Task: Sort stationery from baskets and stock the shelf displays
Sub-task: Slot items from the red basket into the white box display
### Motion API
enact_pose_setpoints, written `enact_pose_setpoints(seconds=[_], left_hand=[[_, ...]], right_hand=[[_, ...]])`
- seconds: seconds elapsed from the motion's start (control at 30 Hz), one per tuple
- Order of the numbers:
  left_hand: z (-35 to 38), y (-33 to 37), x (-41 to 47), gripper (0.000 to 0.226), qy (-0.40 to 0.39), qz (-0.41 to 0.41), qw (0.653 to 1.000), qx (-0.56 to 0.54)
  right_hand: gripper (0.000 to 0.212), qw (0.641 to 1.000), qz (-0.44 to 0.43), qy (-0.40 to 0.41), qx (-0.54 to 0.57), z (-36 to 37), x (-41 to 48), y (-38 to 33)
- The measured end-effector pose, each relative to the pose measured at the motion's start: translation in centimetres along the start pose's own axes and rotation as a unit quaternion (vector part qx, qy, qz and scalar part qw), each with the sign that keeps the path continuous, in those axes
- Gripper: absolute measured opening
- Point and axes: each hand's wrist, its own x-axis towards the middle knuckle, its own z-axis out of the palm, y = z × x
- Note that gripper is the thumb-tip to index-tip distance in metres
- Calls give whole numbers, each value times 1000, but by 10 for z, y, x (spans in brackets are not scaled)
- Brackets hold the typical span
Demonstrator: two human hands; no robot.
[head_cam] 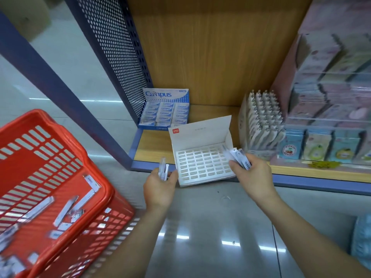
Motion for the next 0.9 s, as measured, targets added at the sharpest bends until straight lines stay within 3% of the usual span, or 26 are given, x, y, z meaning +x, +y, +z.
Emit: enact_pose_setpoints(seconds=[0.07, 0.13, 0.23, 0.4, 0.53, 0.67, 0.8, 0.9], left_hand=[[-4, 5, -4, 23, -6, 21, 999, -45], [-6, 13, -11, 11, -59, 42, 992, -107], [-7, 21, -18, 20, -167, 66, 971, -156], [-9, 15, -14, 12, -202, 69, 971, -104], [-9, 12, -15, 12, -176, 50, 977, -108], [-6, 15, -25, 11, -192, -12, 960, -205], [-1, 17, -35, 7, -213, -25, 949, -230], [2, 14, -34, 16, -193, -31, 961, -197]], right_hand=[[5, 984, 80, -68, 146, 1, -3, -15], [6, 923, 196, -167, 286, 4, -6, -29], [7, 871, 263, -250, 330, 7, -6, -38], [28, 824, 304, -287, 383, 14, -5, -45], [24, 781, 322, -273, 461, 20, -6, -44], [13, 783, 302, -261, 476, 23, -7, -40], [14, 812, 274, -246, 452, 31, -8, -36], [16, 840, 262, -220, 421, 36, -3, -36]])
